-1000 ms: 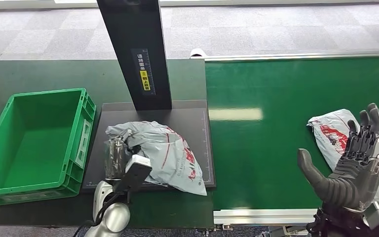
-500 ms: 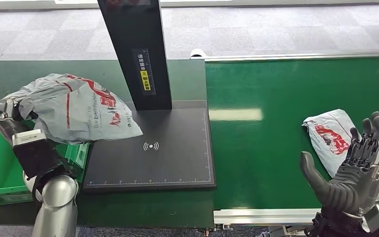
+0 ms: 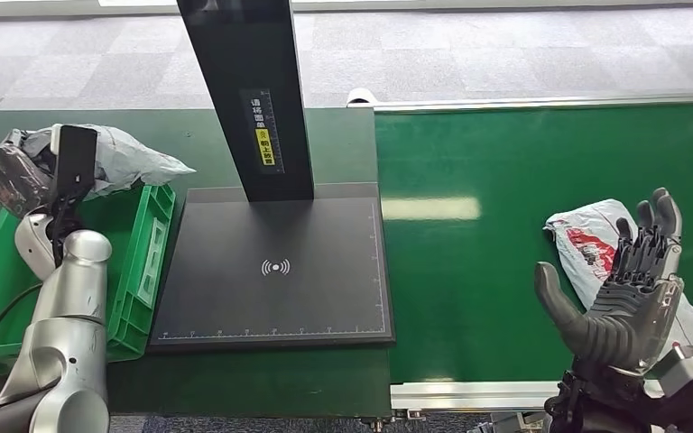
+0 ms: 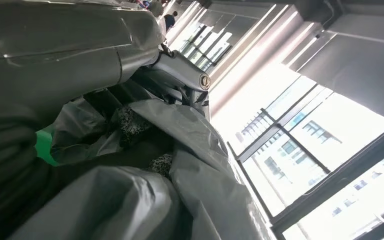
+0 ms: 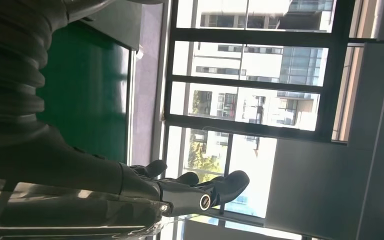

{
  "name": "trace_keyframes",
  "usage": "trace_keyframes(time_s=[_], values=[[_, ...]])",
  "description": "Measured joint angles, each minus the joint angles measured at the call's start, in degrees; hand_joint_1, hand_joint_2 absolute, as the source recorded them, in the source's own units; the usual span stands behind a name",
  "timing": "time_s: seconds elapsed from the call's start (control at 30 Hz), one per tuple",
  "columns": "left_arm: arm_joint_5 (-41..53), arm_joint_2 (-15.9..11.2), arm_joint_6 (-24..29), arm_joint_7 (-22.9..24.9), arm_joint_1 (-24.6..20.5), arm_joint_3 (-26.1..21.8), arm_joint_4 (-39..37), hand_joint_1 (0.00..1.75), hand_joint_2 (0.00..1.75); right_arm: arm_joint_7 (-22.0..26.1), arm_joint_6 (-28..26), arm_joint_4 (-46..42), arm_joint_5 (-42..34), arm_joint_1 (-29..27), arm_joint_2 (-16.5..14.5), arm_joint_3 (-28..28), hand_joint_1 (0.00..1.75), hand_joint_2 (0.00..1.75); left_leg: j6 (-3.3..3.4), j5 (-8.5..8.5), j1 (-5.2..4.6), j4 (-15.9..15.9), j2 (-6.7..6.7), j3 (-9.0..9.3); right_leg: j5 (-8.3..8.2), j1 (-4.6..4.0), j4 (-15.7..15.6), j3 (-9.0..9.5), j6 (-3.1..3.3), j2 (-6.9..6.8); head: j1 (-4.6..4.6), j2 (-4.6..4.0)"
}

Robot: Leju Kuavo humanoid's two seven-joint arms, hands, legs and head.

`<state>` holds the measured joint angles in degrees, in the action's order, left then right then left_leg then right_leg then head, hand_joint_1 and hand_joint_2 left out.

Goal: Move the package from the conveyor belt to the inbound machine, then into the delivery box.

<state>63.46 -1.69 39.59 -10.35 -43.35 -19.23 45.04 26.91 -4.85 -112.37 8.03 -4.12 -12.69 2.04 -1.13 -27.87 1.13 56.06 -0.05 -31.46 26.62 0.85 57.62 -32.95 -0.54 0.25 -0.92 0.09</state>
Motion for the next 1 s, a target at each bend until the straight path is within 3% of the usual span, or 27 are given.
trace_keyframes(time_s=[0.3,0.43,0.53,0.7,0.87,1.0], values=[[8.24,-1.23,0.02,7.27,-4.34,-1.65,-9.66,1.71,1.75,0.00,-0.98,0.99,-0.86,0.12,0.52,-1.08,0.00,1.75,0.01,-0.01,-0.01,0.01,-0.05,-0.12,-0.01,0.02,-0.03,-0.14,-0.01,-0.03,-0.01,0.00],[11.46,-1.57,0.02,9.46,-6.09,-1.63,-11.11,0.00,1.75,-0.09,-1.94,1.09,-1.29,0.09,0.74,-1.32,0.00,1.75,0.01,-0.01,0.00,0.00,-0.05,-0.11,-0.01,0.01,-0.02,-0.14,0.00,-0.03,-0.01,0.00],[8.59,-1.75,-0.03,8.31,-7.39,-1.85,-12.31,0.00,1.75,-0.41,-2.34,1.14,-1.28,0.09,0.82,-1.34,0.00,1.75,0.00,-0.01,0.00,0.00,-0.06,-0.10,0.00,0.00,-0.02,-0.13,0.00,-0.04,0.00,0.00],[-3.33,-1.42,-0.10,1.16,-8.81,-2.81,-13.42,0.00,1.75,-0.81,-2.51,1.39,-0.48,-0.19,0.85,-1.29,0.00,1.75,0.00,-0.01,-0.01,0.01,-0.07,-0.10,-0.01,0.02,-0.02,-0.12,0.00,-0.04,0.00,0.00],[-11.55,-0.65,-0.67,-2.67,-8.89,-2.58,-11.58,0.00,1.75,-0.87,-2.36,2.07,0.00,-0.21,0.84,-1.19,0.00,1.75,0.01,-0.01,-0.02,0.01,-0.06,-0.10,-0.01,0.02,-0.02,-0.12,-0.01,-0.04,-0.01,0.00],[-25.28,0.28,-9.24,-7.02,-8.82,-3.23,-9.41,0.00,1.75,-0.87,-2.38,2.62,0.14,-0.10,0.85,-1.12,0.00,1.75,0.01,-0.01,-0.01,0.01,-0.07,-0.09,-0.01,0.02,-0.02,-0.11,0.00,-0.04,-0.01,0.00]])
